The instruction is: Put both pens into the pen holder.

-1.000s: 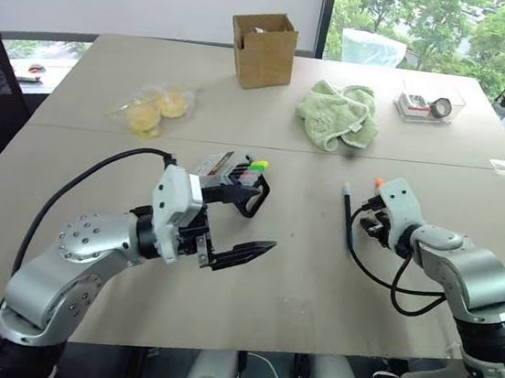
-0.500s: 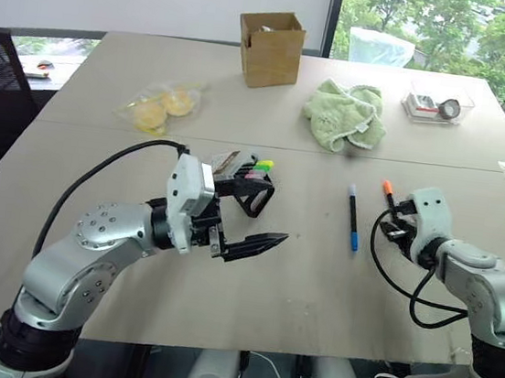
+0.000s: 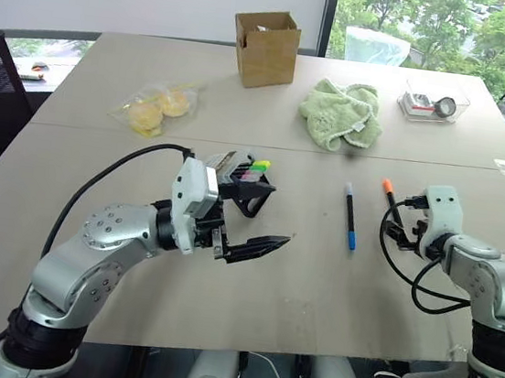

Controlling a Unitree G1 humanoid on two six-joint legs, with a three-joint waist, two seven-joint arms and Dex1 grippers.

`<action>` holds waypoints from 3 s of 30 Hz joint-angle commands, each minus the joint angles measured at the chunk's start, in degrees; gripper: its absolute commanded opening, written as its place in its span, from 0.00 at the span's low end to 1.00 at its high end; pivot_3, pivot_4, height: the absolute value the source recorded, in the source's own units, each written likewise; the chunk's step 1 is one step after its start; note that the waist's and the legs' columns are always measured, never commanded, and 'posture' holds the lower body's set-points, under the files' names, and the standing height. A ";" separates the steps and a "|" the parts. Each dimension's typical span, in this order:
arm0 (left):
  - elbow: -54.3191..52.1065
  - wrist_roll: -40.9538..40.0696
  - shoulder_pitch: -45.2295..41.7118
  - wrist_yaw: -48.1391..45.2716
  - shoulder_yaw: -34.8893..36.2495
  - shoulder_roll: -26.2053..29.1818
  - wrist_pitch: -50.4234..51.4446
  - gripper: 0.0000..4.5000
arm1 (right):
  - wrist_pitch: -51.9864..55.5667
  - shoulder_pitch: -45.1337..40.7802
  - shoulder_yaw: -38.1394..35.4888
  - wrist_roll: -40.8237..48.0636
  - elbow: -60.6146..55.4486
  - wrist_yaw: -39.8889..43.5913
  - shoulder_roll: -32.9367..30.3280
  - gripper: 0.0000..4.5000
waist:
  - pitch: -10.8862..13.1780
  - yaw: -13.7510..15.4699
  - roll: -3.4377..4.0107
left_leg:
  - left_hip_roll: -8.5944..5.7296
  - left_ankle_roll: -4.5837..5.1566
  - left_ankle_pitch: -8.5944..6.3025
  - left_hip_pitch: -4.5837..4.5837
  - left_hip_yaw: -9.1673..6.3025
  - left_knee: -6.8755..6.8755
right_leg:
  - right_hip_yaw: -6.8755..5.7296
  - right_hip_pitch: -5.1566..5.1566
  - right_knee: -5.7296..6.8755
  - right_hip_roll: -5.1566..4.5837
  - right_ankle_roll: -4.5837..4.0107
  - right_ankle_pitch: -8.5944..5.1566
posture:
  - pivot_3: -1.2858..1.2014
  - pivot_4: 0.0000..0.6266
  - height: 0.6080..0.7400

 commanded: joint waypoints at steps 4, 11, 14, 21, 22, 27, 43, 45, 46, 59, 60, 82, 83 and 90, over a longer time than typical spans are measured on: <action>-1.75 2.43 -0.84 -0.40 -1.71 0.36 -1.55 1.00 | 0.09 3.02 1.21 -0.74 -0.62 1.66 -3.78 0.11 | -0.03 0.56 -0.05 | -0.02 0.01 0.00 0.10 -0.07 0.05 | -0.05 0.18 -0.03 -0.05 0.02 -0.02 | 0.52 0.24 1.00; 0.65 -12.38 -8.73 10.99 -1.51 -3.36 17.96 1.00 | -10.07 11.03 -9.35 9.54 -14.32 9.11 0.43 0.01 | 0.02 0.96 0.01 | -0.07 0.03 -0.02 -0.20 -0.31 0.03 | -0.25 0.09 -0.12 -0.09 0.12 0.00 | 0.52 0.24 1.00; 4.74 -22.78 -14.55 18.23 0.10 -7.83 26.33 1.00 | -12.12 14.47 -14.54 18.80 -23.84 12.81 4.17 0.01 | 0.12 0.42 0.12 | -0.05 0.03 -0.02 -0.23 -0.35 0.02 | -0.26 0.03 -0.08 -0.08 0.39 0.07 | 0.52 0.24 1.00; 11.16 -38.73 -23.66 31.49 3.35 -14.45 30.78 1.00 | -14.13 17.68 -10.99 30.57 -35.45 12.59 6.33 0.01 | 0.17 -0.48 0.15 | -0.01 0.02 -0.01 -0.12 -0.37 0.01 | -0.26 0.03 0.03 -0.01 0.41 0.04 | 0.52 0.24 1.00; 11.89 -40.23 -24.35 32.93 3.62 -14.85 30.91 1.00 | -14.62 17.47 -10.15 31.00 -35.92 12.14 6.27 0.01 | 0.17 -0.48 0.15 | -0.01 0.02 -0.01 -0.11 -0.37 0.01 | -0.25 0.04 0.04 -0.01 0.39 0.03 | 0.52 0.24 1.00; 11.96 -42.32 -25.22 34.83 3.01 -14.25 31.60 0.72 | -17.16 16.15 -7.69 33.31 -36.34 9.89 5.83 0.00 | 0.17 -0.65 0.15 | -0.07 0.01 0.00 -0.08 -0.32 0.02 | -0.18 0.06 0.05 -0.02 0.12 -0.03 | 0.52 0.24 1.00; 11.44 -43.06 -23.74 35.10 6.09 -11.03 29.25 0.00 | -21.85 16.91 -3.46 39.48 -32.79 13.88 -2.72 0.28 | 0.17 -0.48 0.15 | -0.12 0.00 0.00 -0.09 -0.27 0.01 | -0.14 0.05 0.02 -0.07 -0.03 0.02 | 0.52 0.24 1.00; 11.43 -40.62 -22.49 33.13 7.75 -8.09 28.32 0.00 | -24.46 18.62 -2.51 35.24 -31.97 15.97 -5.70 0.50 | 0.18 -0.57 0.14 | -0.12 0.00 0.00 -0.09 -0.26 -0.01 | -0.13 0.03 0.02 -0.07 -0.04 0.02 | 0.52 0.24 1.00; 11.25 -38.40 -21.77 31.57 8.65 -6.37 27.29 0.00 | -26.18 19.38 -2.56 32.96 -31.18 16.62 -6.86 0.60 | 0.18 -0.66 0.14 | -0.11 0.00 0.00 -0.09 -0.24 -0.02 | -0.12 0.01 0.02 -0.07 -0.04 0.02 | 0.52 0.24 1.00; -1.14 3.15 -16.41 22.10 1.14 6.91 2.67 0.00 | -38.38 22.17 -2.23 19.78 -27.68 22.20 -12.84 0.98 | 0.23 0.46 0.07 | -0.13 -0.03 0.00 -0.15 -0.13 -0.03 | -0.07 0.00 -0.16 -0.12 -0.07 0.03 | 0.52 0.24 1.00; -2.39 5.42 -15.39 21.94 0.56 6.91 0.88 0.00 | -38.59 22.53 -2.31 19.61 -27.67 22.27 -12.93 0.98 | 0.23 0.48 0.07 | -0.12 -0.05 0.01 -0.15 -0.07 -0.09 | 0.00 -0.01 -0.26 -0.12 -0.08 0.03 | 0.52 0.24 1.00; 6.95 35.89 -10.17 21.24 -6.94 2.74 -10.29 0.27 | -38.22 21.44 -0.63 16.85 -27.19 20.99 -13.14 1.00 | 0.26 0.47 0.05 | -0.06 0.01 -0.02 -0.14 -0.09 -0.08 | -0.08 -0.05 -0.16 -0.11 0.07 -0.03 | 0.52 0.24 1.00; 6.93 35.67 -10.08 20.71 -6.71 2.38 -10.59 0.36 | -37.47 21.33 -0.15 16.64 -27.24 20.24 -13.03 1.00 | 0.27 0.44 0.03 | -0.06 0.01 -0.02 -0.14 -0.09 -0.06 | -0.09 -0.05 -0.14 -0.11 0.08 -0.03 | 0.52 0.24 1.00; 1.31 16.52 -5.68 13.29 1.32 -1.63 -3.04 0.85 | -22.13 15.64 5.74 14.34 -21.19 7.41 -8.52 1.00 | 0.27 0.22 0.02 | 0.00 0.01 -0.02 -0.16 -0.06 -0.06 | -0.06 -0.09 -0.12 -0.13 -0.07 0.05 | 0.52 0.24 1.00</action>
